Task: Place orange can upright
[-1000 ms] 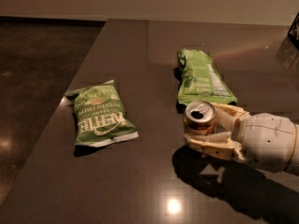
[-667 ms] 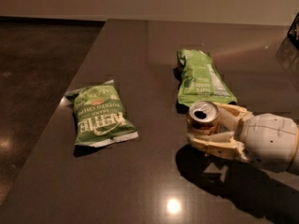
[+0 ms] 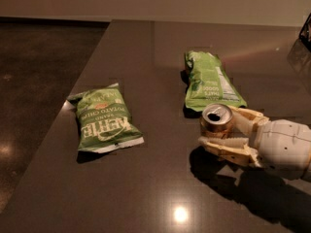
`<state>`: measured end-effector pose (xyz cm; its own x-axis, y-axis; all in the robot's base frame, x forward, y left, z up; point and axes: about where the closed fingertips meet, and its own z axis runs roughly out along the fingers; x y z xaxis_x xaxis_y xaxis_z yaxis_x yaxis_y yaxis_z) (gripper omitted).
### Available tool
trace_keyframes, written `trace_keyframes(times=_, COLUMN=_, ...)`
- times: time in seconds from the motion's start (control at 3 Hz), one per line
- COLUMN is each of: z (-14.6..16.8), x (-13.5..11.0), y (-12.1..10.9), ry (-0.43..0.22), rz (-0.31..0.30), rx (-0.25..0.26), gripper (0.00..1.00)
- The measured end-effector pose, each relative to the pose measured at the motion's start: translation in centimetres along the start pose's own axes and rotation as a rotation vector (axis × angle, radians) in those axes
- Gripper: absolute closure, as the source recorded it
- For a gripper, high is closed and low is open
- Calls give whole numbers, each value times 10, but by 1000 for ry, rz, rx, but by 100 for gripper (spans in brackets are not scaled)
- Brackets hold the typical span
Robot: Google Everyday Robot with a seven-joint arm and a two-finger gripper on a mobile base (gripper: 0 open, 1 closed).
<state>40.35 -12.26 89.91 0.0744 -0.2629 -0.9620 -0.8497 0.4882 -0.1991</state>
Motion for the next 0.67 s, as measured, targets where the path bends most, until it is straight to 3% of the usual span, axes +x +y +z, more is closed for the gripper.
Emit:
trace_keyframes(times=0.33, z=0, x=6, y=-3, ry=49, rz=3, rx=24, gripper=0)
trace_keyframes(times=0.67, z=-1, x=6, y=-3, ry=53, rz=3, rx=27, gripper=0)
